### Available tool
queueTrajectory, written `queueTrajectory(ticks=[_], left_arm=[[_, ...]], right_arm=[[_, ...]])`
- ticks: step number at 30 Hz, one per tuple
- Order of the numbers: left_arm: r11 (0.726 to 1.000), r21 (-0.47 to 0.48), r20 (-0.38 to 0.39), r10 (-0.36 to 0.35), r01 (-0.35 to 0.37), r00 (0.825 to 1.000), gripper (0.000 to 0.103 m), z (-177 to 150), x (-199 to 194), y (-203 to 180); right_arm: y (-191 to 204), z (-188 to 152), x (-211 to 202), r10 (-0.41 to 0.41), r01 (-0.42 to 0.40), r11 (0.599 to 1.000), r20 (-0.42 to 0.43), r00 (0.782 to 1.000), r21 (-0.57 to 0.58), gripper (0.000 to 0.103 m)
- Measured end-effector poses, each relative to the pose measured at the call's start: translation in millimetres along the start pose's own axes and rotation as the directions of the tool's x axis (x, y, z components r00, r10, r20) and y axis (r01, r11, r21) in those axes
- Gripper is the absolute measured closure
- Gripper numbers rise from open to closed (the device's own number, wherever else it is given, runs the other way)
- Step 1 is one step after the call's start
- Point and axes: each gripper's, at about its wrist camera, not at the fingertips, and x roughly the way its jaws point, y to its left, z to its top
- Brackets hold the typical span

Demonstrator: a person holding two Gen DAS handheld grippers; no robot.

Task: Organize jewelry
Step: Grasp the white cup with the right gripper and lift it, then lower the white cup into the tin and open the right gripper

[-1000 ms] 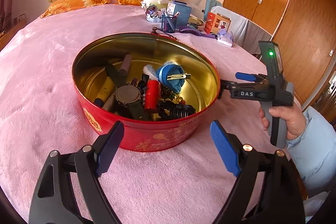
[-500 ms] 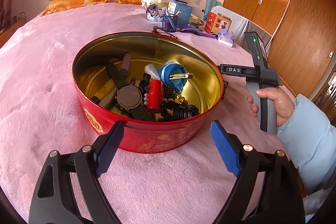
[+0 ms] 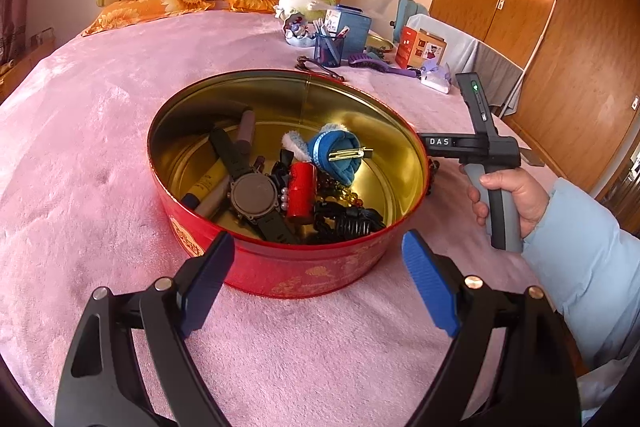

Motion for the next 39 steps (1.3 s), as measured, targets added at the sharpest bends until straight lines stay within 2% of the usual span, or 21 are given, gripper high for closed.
queueTrajectory(ticks=[4,8,12,15,18,22,26,32,35,37,38,39], left_arm=[[1.000,-0.006,0.005,0.004,-0.004,1.000,0.019,4,-2,0],[1.000,0.003,0.017,0.007,-0.007,1.000,0.019,7,-6,-1],[1.000,-0.017,0.031,0.007,-0.007,0.999,0.019,7,-9,4],[1.000,-0.025,0.036,0.014,-0.014,0.999,0.019,5,-12,9],[0.999,-0.017,0.052,0.036,-0.035,0.998,0.019,4,-20,16],[0.997,-0.030,0.083,0.073,-0.070,0.994,0.019,6,-32,39],[0.993,-0.074,0.107,0.101,-0.093,0.989,0.019,2,-41,64],[0.987,-0.140,0.103,0.098,-0.083,0.990,0.019,-18,-47,92],[0.982,-0.169,0.102,0.106,-0.088,0.989,0.019,-25,-50,104],[0.978,-0.185,0.105,0.112,-0.091,0.988,0.019,-27,-54,109],[0.977,-0.192,0.108,0.114,-0.092,0.988,0.019,-28,-54,110],[0.976,-0.196,0.109,0.114,-0.091,0.988,0.019,-29,-55,110]], right_arm=[[5,-5,-10,-0.026,0.027,0.999,0.022,0.999,-0.029,0.044],[6,-11,-42,-0.057,0.059,0.998,0.096,0.994,-0.020,0.044],[23,-10,-80,-0.031,0.039,0.998,0.156,0.987,-0.052,0.044],[52,-3,-97,0.006,0.015,0.993,0.184,0.983,-0.114,0.044],[88,4,-101,0.064,-0.031,0.982,0.177,0.982,-0.186,0.044],[146,3,-82,0.113,-0.079,0.960,0.115,0.987,-0.270,0.044],[200,-5,-48,0.113,-0.095,0.931,0.031,0.993,-0.351,0.044],[240,-2,3,0.054,-0.072,0.927,-0.059,0.997,-0.368,0.044],[250,-3,16,0.033,-0.058,0.924,-0.073,0.997,-0.379,0.044],[252,-3,12,0.045,-0.059,0.926,-0.044,0.998,-0.372,0.035],[251,-3,8,0.056,-0.063,0.929,-0.028,0.998,-0.365,0.017],[249,-3,0,0.060,-0.057,0.933,-0.003,0.998,-0.357,0.008]])
